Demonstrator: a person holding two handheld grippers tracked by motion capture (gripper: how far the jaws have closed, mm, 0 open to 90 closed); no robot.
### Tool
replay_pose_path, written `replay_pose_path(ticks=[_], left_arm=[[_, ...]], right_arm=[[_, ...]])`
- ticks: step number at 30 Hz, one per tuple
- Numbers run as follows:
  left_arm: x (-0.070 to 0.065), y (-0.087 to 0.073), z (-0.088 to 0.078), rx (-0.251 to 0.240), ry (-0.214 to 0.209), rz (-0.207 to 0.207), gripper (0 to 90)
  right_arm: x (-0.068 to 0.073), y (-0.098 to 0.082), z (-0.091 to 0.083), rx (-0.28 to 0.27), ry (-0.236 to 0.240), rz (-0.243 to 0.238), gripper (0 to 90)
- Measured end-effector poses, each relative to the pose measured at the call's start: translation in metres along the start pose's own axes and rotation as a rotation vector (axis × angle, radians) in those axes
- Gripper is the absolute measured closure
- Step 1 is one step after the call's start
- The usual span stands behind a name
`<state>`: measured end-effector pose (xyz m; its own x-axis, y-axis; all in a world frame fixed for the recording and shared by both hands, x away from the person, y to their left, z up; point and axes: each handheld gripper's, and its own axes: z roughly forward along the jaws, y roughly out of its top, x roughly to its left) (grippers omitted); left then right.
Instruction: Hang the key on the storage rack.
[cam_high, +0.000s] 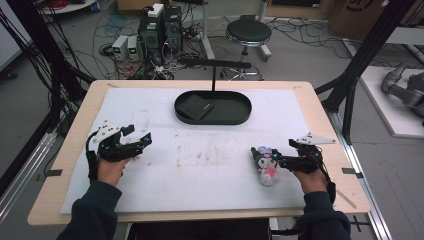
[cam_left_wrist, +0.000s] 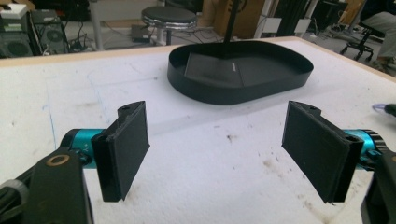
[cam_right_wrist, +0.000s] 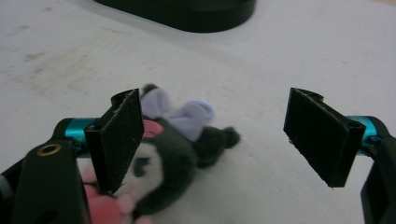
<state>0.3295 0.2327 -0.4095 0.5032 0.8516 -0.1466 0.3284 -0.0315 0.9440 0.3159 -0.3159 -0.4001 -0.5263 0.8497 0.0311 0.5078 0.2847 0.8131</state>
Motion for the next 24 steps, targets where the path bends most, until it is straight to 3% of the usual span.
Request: replay_pose_path(ticks=[3,5,8,11,15,17,20,22,23,24], left_arm=[[0.000,-0.002,0.001,0.005,-0.001,0.000,23.8],[0.000,-0.004,0.001,0.009,-0.003,-0.003,24.4],[0.003,-0.006,0.002,0.018,-0.006,-0.015,25.0],[0.004,-0.007,0.003,0.022,-0.006,-0.020,25.7],[0.005,-0.008,0.003,0.024,-0.008,-0.030,26.5],[0.006,-0.007,0.003,0.022,-0.011,-0.034,26.8],[0.006,-0.006,0.002,0.017,-0.013,-0.033,27.2],[0.006,-0.006,0.002,0.014,-0.017,-0.035,27.4],[0.006,-0.006,0.003,0.015,-0.022,-0.039,27.9],[0.006,-0.006,0.003,0.016,-0.024,-0.040,28.1]], right_arm=[[0.010,0.004,0.006,0.018,0.056,-0.052,20.2],[0.019,0.005,0.016,0.071,0.062,-0.085,20.0],[0.034,0.004,0.034,0.200,0.045,-0.233,20.7],[0.037,0.006,0.041,0.253,0.073,-0.291,28.4],[0.029,0.007,0.040,0.254,0.141,-0.300,36.5],[0.027,0.009,0.041,0.250,0.186,-0.382,37.6],[0.027,0.014,0.043,0.231,0.278,-0.588,37.7],[0.029,0.016,0.046,0.240,0.317,-0.657,35.5],[0.029,0.018,0.048,0.257,0.305,-0.636,31.5],[0.030,0.019,0.047,0.263,0.264,-0.606,28.7]])
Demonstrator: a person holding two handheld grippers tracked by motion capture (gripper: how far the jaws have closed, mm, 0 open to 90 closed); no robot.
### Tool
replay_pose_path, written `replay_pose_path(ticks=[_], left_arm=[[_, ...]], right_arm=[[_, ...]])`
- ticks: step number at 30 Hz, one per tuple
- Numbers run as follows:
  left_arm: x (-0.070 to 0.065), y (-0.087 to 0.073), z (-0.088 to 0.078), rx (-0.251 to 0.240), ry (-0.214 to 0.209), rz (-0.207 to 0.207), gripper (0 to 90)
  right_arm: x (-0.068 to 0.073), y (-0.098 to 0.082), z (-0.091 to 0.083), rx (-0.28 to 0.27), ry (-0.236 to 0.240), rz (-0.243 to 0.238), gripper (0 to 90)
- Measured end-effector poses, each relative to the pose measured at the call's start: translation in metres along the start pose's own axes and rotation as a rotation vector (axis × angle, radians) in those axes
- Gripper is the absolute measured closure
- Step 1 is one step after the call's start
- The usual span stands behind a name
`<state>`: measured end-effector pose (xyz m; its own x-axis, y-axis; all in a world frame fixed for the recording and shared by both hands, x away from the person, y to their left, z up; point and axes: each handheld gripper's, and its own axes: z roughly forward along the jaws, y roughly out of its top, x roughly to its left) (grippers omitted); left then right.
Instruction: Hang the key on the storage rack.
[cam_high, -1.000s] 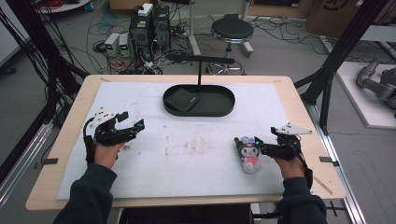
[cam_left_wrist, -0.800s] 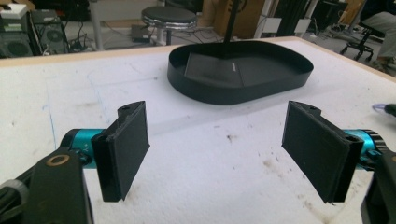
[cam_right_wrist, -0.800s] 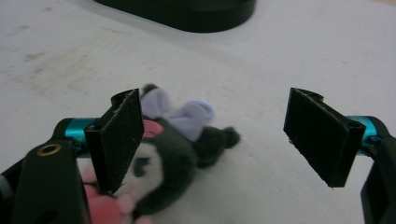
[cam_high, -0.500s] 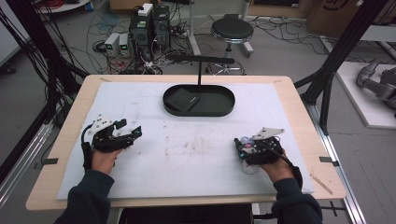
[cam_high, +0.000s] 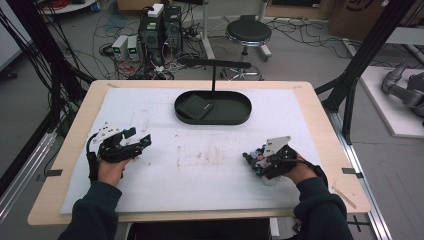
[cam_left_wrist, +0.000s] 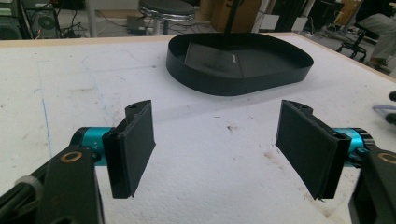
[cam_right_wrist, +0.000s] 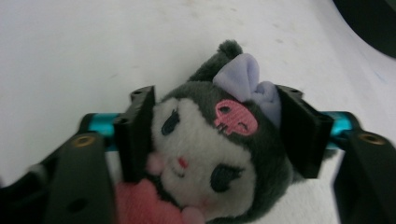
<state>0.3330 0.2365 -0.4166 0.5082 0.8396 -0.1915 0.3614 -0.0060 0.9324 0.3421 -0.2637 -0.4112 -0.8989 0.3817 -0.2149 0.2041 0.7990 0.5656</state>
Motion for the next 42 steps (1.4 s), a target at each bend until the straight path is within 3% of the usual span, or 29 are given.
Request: replay_pose_path(ticks=[2,6,8,10,13,15,18,25,30,37,42], left_arm=[[0.001,0.000,0.000,-0.001,-0.001,0.001,28.2],[0.002,0.000,0.001,0.006,0.007,-0.007,28.2],[0.002,0.000,0.001,0.004,0.004,-0.008,28.2],[0.002,0.000,0.001,0.003,0.006,-0.011,28.9],[0.003,0.000,0.001,0.010,0.001,-0.009,28.9],[0.003,0.000,0.001,0.010,0.000,-0.011,28.9],[0.003,0.000,0.001,0.011,-0.001,-0.016,28.9],[0.006,-0.003,0.001,0.017,-0.006,-0.028,29.3],[0.008,-0.004,0.001,0.024,-0.002,-0.033,29.4],[0.009,-0.004,0.002,0.017,-0.005,-0.029,29.3],[0.008,-0.003,0.001,-0.027,0.016,0.001,27.7]], right_arm=[[0.004,0.000,-0.003,-0.009,-0.076,0.052,22.5],[0.011,-0.004,-0.016,-0.126,-0.139,0.295,19.4],[0.016,-0.006,-0.019,-0.120,-0.186,0.390,19.4],[0.022,-0.007,-0.015,-0.057,-0.222,0.450,19.4],[0.030,-0.006,0.001,0.078,-0.255,0.422,19.7],[0.032,-0.007,0.009,0.103,-0.276,0.407,20.9],[0.030,-0.008,0.004,0.083,-0.297,0.386,26.2],[0.017,-0.023,0.002,0.020,-0.206,0.483,26.4],[0.015,-0.019,-0.001,-0.002,-0.215,0.423,30.1],[0.001,0.000,-0.018,-0.156,-0.188,0.406,30.1],[-0.015,0.018,-0.032,-0.212,-0.193,0.386,30.1]])
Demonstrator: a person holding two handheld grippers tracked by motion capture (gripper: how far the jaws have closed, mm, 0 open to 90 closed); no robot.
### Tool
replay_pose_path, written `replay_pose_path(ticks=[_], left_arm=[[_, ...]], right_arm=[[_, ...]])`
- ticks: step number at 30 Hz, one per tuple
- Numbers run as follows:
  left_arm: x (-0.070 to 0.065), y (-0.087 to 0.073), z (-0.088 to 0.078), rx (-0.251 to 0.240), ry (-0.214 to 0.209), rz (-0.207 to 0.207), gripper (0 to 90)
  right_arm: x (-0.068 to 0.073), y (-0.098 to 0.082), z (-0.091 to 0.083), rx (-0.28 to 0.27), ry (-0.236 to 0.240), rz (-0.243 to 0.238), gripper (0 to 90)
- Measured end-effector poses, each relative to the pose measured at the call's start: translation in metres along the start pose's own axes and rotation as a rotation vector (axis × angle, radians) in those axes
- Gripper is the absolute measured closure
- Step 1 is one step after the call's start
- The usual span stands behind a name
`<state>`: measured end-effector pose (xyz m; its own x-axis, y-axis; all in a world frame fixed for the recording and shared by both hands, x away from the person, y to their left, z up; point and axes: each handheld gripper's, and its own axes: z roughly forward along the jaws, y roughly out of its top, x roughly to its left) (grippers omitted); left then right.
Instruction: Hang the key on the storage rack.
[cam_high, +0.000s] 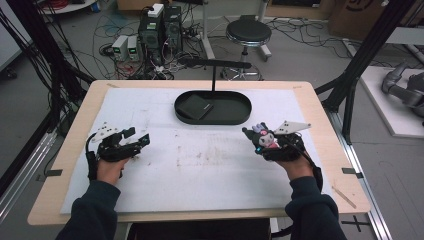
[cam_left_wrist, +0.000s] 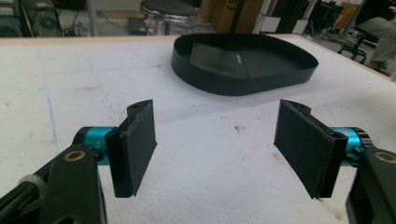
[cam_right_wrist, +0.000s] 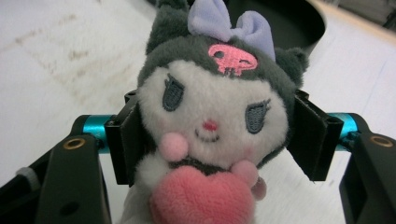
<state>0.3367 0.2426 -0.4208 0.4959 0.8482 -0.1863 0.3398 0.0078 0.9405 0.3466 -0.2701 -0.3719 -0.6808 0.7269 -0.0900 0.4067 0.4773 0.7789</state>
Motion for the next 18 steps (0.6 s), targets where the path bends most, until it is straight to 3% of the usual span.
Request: replay_pose_path(ticks=[4,11,15,18], left_arm=[[-0.001,0.002,-0.001,-0.023,0.009,0.009,22.3],[-0.004,0.001,0.001,-0.012,-0.002,0.042,21.9],[-0.002,0.001,0.000,-0.015,-0.001,0.041,22.0],[-0.002,0.000,0.000,-0.009,-0.003,0.043,21.9]], right_arm=[[-0.009,0.021,0.002,-0.012,-0.029,-0.028,30.1],[-0.026,0.068,0.011,-0.049,-0.056,-0.060,30.1],[-0.034,0.094,0.017,-0.076,-0.064,-0.061,30.1],[-0.041,0.112,0.025,-0.067,-0.074,-0.064,30.1]])
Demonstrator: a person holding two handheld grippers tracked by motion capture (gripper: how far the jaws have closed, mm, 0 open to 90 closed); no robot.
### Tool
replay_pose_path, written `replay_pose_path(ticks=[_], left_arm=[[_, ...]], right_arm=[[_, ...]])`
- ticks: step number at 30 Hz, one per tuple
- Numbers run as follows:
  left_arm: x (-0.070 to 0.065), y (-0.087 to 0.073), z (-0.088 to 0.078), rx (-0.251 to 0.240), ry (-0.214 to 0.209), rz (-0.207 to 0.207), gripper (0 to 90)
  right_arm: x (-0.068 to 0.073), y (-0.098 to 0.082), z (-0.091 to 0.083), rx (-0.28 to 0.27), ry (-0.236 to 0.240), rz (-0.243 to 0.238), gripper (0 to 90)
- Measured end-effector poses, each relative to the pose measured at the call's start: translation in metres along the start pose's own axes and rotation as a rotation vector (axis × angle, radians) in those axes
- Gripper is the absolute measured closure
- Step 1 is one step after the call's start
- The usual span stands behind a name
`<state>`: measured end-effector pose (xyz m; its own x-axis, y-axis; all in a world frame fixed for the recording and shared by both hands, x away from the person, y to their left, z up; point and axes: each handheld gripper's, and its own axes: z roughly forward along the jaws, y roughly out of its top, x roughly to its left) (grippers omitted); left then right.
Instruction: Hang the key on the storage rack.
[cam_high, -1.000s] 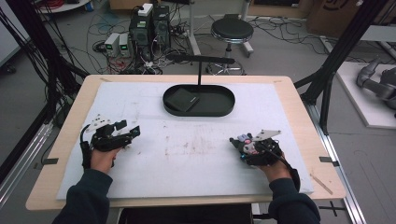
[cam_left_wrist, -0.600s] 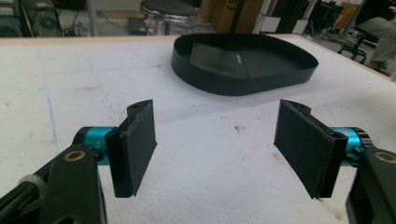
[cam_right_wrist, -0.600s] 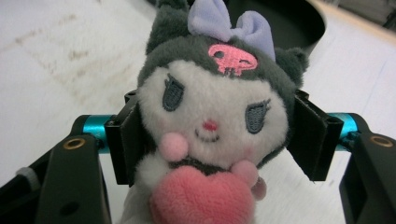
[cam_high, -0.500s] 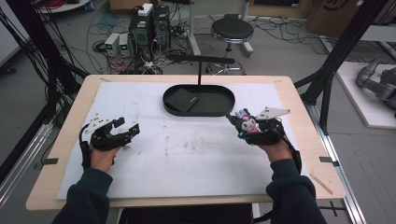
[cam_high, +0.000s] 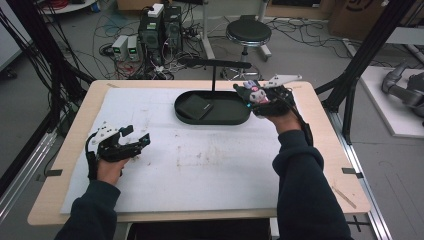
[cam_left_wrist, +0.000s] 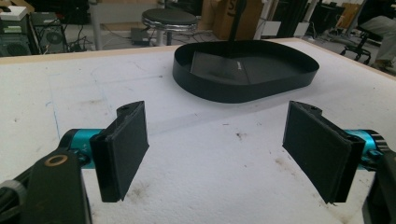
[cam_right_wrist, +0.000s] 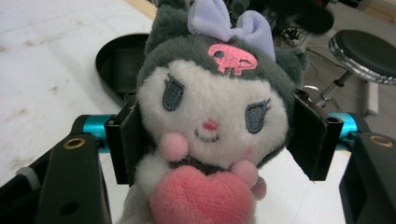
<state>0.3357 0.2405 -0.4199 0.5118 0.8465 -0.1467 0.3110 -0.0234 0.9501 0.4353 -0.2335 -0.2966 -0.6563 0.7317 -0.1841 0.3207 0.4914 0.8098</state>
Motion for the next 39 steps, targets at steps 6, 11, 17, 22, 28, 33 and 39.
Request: replay_pose_path(ticks=[6,11,17,22,28,33,39], left_arm=[[-0.005,-0.002,0.002,0.017,-0.020,0.012,22.5],[-0.005,-0.002,0.002,0.013,-0.021,0.010,22.6],[-0.005,-0.002,0.001,0.016,-0.034,0.005,22.7],[-0.004,-0.002,0.001,0.016,-0.034,0.000,22.9],[-0.004,-0.002,0.001,0.016,-0.036,-0.004,23.0],[-0.004,-0.003,0.001,0.017,-0.035,-0.012,23.0],[-0.004,-0.003,0.001,0.017,-0.038,-0.014,23.2]], right_arm=[[-0.013,0.027,0.020,0.007,-0.040,-0.018,30.2],[-0.025,0.037,0.032,-0.012,-0.093,0.004,30.6],[-0.039,0.033,0.041,-0.035,-0.132,0.044,30.7],[-0.042,0.032,0.045,-0.032,-0.159,0.065,30.8],[-0.044,0.026,0.050,0.057,-0.197,0.066,30.7],[-0.041,0.019,0.053,0.096,-0.203,0.047,30.7],[-0.034,0.011,0.065,0.191,-0.202,0.026,31.5]])
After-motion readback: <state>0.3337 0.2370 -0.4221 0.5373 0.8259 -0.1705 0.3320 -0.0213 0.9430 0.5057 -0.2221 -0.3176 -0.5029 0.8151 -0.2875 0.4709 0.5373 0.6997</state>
